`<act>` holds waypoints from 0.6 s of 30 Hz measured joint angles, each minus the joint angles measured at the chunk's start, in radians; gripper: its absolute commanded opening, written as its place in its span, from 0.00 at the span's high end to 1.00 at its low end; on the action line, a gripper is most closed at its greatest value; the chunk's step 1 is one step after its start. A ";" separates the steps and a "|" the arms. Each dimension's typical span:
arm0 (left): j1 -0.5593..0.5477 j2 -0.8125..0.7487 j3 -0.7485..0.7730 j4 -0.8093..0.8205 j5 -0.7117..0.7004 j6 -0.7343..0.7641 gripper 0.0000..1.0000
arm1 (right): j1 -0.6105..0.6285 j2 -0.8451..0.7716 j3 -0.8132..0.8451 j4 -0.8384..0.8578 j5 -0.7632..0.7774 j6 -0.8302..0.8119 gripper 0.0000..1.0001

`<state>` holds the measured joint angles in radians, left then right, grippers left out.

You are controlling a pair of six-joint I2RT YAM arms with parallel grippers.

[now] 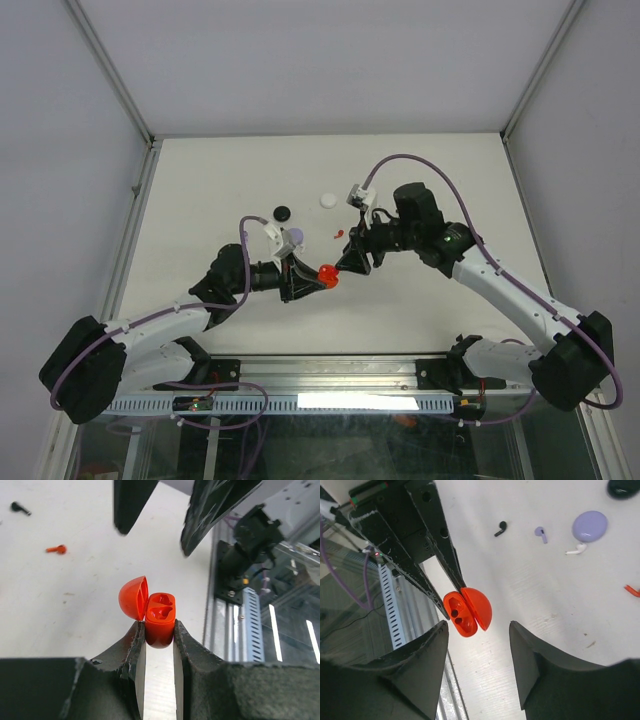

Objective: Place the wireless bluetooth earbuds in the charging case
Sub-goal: Open the charging case, then move the earbud to the center of the board.

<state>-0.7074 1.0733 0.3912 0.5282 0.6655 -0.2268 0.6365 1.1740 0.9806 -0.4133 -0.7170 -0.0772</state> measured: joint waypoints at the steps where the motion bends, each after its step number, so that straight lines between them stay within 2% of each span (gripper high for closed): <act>1: 0.000 0.000 -0.023 0.019 -0.028 0.000 1.00 | 0.000 0.000 0.000 0.000 0.024 0.007 0.45; 5: 0.000 0.003 -0.112 0.092 -0.148 0.000 1.00 | 0.000 0.000 0.000 -0.001 0.156 0.048 0.44; 10: 0.003 0.034 -0.139 0.149 -0.240 -0.001 1.00 | -0.011 0.019 0.000 -0.001 0.356 0.114 0.44; 18: 0.065 0.085 -0.199 0.288 -0.328 -0.020 1.00 | -0.018 0.191 0.017 0.009 0.601 0.185 0.46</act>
<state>-0.6426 1.1584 0.1921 0.8162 0.3370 -0.2466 0.6186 1.3647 0.9977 -0.4042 -0.1158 0.1078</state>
